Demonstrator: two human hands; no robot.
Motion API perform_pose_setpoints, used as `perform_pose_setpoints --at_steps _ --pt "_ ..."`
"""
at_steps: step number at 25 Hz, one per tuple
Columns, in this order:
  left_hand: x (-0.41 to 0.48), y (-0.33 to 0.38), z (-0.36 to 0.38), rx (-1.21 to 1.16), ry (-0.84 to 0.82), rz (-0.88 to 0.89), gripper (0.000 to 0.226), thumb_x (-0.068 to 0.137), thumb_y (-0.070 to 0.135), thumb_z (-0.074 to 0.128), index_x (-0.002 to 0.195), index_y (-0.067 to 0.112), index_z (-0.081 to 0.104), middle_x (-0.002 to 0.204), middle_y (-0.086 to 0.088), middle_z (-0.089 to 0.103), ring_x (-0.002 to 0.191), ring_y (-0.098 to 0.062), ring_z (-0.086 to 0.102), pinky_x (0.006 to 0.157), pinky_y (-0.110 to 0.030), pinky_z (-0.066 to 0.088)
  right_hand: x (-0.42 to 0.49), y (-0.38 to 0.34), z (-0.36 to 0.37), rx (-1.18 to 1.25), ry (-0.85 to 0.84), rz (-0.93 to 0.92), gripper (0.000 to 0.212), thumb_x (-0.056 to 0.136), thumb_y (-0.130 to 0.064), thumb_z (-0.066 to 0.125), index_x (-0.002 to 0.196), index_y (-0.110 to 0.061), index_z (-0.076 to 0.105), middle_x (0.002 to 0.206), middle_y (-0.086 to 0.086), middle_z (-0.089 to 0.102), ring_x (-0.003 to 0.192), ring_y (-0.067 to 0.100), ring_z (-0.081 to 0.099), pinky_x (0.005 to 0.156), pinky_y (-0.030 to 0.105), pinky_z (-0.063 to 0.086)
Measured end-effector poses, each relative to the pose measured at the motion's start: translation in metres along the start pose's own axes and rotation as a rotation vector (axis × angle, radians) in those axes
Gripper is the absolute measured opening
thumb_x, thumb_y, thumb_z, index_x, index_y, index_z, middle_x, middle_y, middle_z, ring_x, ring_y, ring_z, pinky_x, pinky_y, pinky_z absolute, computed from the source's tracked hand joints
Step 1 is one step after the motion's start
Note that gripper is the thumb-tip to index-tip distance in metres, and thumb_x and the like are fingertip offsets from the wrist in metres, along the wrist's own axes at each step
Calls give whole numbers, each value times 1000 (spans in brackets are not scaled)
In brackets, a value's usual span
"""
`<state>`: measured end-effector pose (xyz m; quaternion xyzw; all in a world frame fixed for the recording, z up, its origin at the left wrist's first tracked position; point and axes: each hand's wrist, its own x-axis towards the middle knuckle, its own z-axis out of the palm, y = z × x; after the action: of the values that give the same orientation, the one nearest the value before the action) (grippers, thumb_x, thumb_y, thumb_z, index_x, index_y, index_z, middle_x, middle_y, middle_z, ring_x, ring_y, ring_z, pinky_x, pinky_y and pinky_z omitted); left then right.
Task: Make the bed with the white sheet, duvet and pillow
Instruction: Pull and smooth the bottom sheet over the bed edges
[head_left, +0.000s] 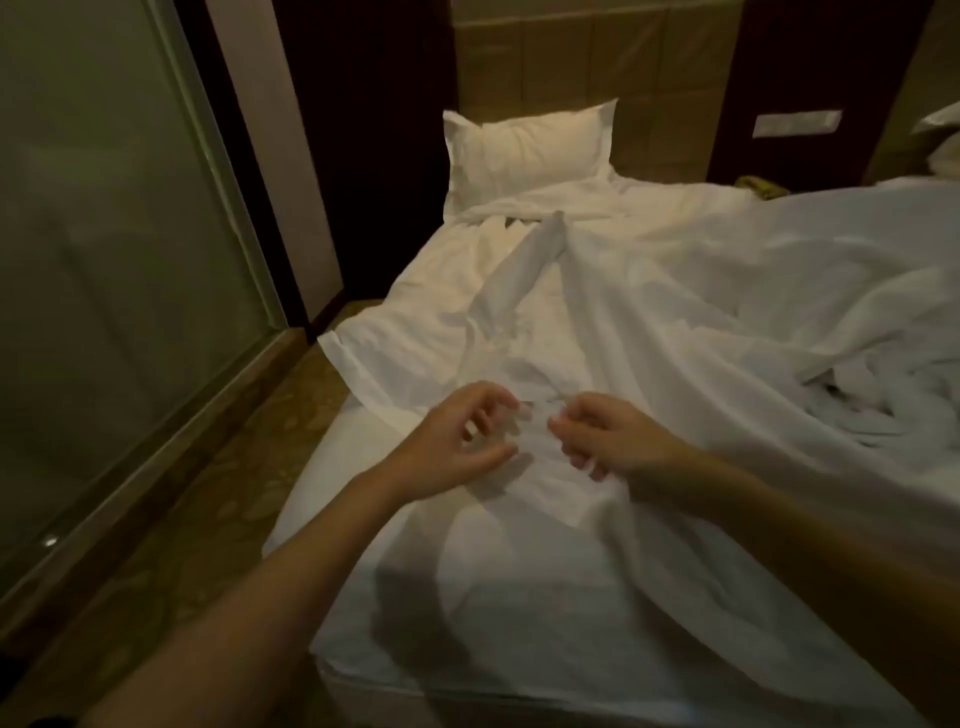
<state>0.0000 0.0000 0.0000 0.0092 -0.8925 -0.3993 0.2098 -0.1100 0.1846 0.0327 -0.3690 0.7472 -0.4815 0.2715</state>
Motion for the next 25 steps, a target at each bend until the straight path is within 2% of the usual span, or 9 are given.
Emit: perform_pose_setpoints --at_steps 5,8,10,12,16,18,20,22,25 --pt "3 -37 20 454 -135 98 74 74 49 75 135 31 37 128 5 37 112 -8 35 97 -25 34 13 27 10 -300 101 -82 21 86 -25 67 100 -14 56 88 -4 51 78 13 49 64 14 40" --pt "12 -58 29 697 -12 63 92 66 44 79 139 32 23 134 -4 32 115 -21 28 97 -39 31 12 41 9 -614 176 -188 56 80 -36 72 124 -17 44 117 -2 41 105 15 45 87 15 39" --pt "12 -68 37 722 128 75 86 63 28 80 135 26 33 130 -10 42 113 -27 35 91 -42 36 9 52 13 -894 225 -211 84 76 -50 69 141 -14 28 138 6 28 128 24 31 107 32 31" --pt "13 -67 42 682 214 101 50 69 16 70 117 16 58 113 -12 60 104 -33 51 81 -39 37 9 58 18 -1062 238 -91 83 80 -57 62 142 -12 27 143 10 24 133 28 26 109 37 27" --pt "4 -55 35 676 184 132 30 80 20 42 89 7 67 80 -10 66 73 -31 62 70 -33 36 8 65 30 -1091 274 -241 25 77 -21 75 89 -3 63 90 18 64 88 33 63 76 32 51" --pt "-6 -50 29 635 137 149 31 81 20 39 89 6 65 80 -12 66 72 -32 61 69 -36 43 2 63 30 -1045 299 -405 24 62 -5 83 63 -8 59 56 9 59 50 25 58 49 23 48" --pt "-23 -43 18 551 63 104 40 84 27 32 94 4 63 87 -15 67 76 -33 59 72 -38 43 -11 51 41 -938 184 -417 8 83 -7 66 76 -8 62 66 9 63 55 26 59 55 28 52" --pt "-48 -40 7 502 37 93 46 84 36 25 91 7 61 85 -14 67 74 -32 57 70 -36 41 -28 44 62 -845 69 -302 25 102 -21 38 110 -9 58 102 10 65 89 28 61 79 31 45" --pt "-93 -36 -13 439 83 69 35 84 39 29 68 18 52 64 -3 60 57 -20 51 58 -30 39 -60 29 109 -555 -97 -151 34 103 -35 31 122 -14 51 112 7 60 97 19 56 91 31 43"
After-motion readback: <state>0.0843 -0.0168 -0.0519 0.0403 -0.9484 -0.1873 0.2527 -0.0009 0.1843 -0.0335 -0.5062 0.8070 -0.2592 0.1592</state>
